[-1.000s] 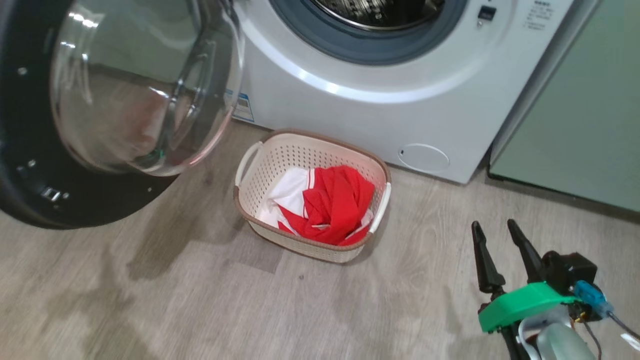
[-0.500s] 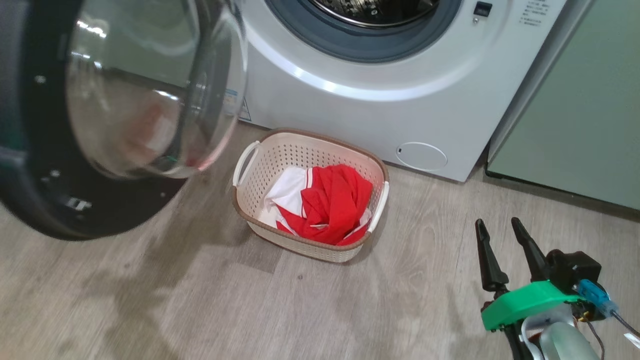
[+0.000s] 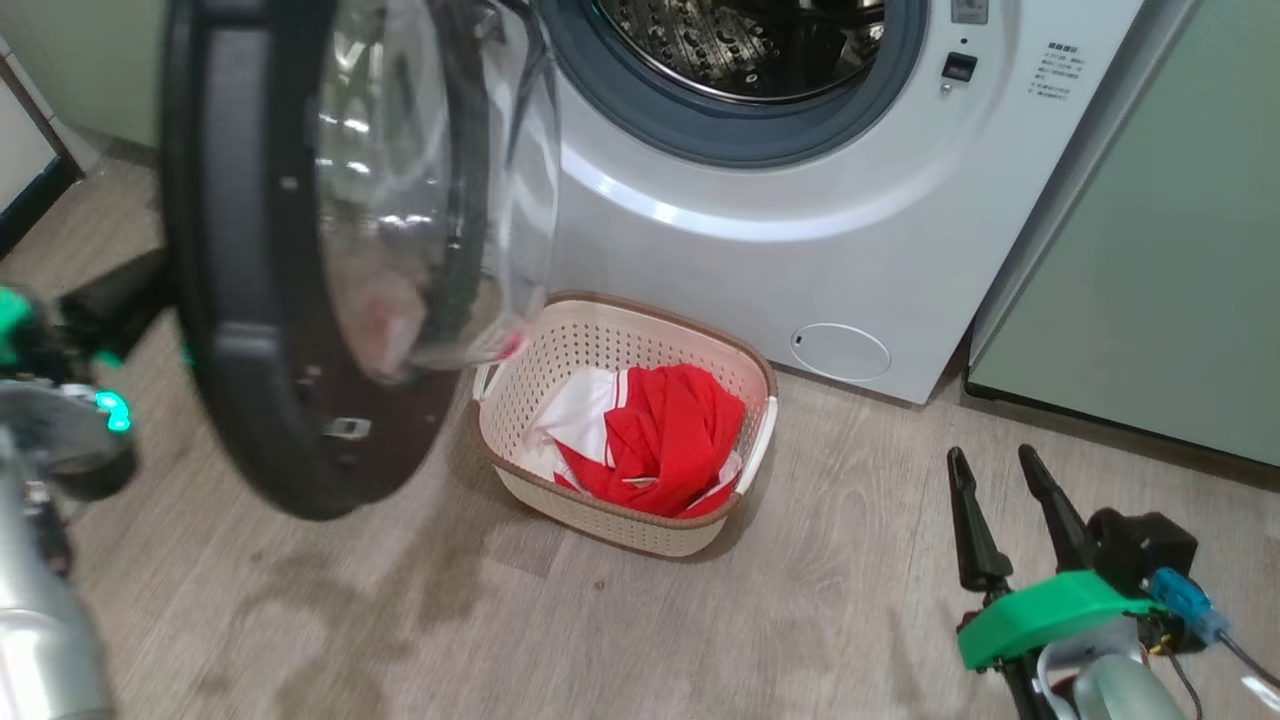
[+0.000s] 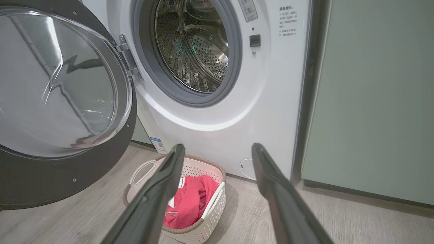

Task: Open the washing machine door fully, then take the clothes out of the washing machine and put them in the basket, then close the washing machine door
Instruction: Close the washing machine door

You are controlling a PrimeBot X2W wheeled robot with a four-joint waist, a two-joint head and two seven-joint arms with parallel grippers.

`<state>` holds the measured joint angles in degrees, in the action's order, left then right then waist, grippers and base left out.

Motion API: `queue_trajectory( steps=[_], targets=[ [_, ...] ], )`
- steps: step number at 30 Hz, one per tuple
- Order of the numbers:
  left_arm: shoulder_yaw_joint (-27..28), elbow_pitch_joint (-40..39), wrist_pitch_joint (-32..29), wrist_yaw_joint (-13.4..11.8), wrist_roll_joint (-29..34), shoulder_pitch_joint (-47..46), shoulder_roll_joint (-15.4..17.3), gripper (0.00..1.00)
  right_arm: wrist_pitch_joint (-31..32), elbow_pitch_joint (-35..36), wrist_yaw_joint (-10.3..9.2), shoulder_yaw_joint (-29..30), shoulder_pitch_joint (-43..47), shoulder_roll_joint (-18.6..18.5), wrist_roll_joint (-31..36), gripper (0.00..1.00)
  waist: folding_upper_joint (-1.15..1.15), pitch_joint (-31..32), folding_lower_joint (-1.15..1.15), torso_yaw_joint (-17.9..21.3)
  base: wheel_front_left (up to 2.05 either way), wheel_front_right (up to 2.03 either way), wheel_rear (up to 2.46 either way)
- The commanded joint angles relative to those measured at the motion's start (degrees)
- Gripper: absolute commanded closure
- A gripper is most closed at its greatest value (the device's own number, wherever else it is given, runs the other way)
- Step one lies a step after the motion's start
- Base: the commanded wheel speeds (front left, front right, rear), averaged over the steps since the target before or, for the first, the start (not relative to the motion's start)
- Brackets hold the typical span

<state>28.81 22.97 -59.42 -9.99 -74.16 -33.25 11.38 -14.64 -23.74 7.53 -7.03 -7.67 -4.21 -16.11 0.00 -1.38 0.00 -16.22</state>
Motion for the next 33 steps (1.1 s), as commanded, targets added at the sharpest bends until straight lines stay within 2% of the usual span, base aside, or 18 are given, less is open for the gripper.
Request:
queue_trajectory(
  steps=[1,5,8,12,16,24,33],
  targets=[
    [0.25,-2.89,-0.91,0.49,-0.82,-1.22,0.5,1.0,-0.36,1.6,-0.04,-1.01,0.14,0.08,0.27,0.0,0.0,0.14,0.0,0.04,0.0,0.0,0.0],
    [-1.6,-5.46,-0.81,0.56,-1.52,-0.12,-4.26,1.0,-0.36,1.53,-0.04,-0.94,0.48,0.3,0.31,0.0,0.0,0.53,0.0,0.6,0.0,0.0,0.0],
    [-3.66,-7.61,-0.65,0.54,-1.84,1.32,-6.64,1.0,-0.36,1.51,-0.04,-0.88,0.54,0.41,0.29,0.0,0.0,0.67,0.0,1.86,0.0,0.0,0.0],
    [-6.23,-9.52,3.29,0.81,-1.77,3.17,-8.12,1.0,-0.36,1.52,-0.04,-0.57,0.4,0.44,0.43,0.0,0.0,0.59,0.0,4.49,0.0,0.0,0.0],
    [-8.85,-7.96,9.35,0.62,-3.11,2.51,-8.44,1.0,-0.36,1.49,-0.04,-0.22,0.2,0.29,0.5,0.0,0.0,0.21,0.0,7.75,0.0,0.0,0.0],
    [-16.58,-2.74,19.61,5.08,-8.0,-0.03,-8.48,1.0,-0.36,1.67,-0.04,-0.19,-0.65,-0.09,0.61,0.0,0.0,-1.32,0.0,15.51,0.0,0.0,0.0],
    [-19.16,6.21,27.13,10.77,-9.17,-5.64,-8.49,1.0,-0.36,1.95,-0.04,-0.13,-1.38,-0.41,0.6,0.0,0.0,-3.23,0.0,22.81,0.0,0.0,0.0]
  ],
)
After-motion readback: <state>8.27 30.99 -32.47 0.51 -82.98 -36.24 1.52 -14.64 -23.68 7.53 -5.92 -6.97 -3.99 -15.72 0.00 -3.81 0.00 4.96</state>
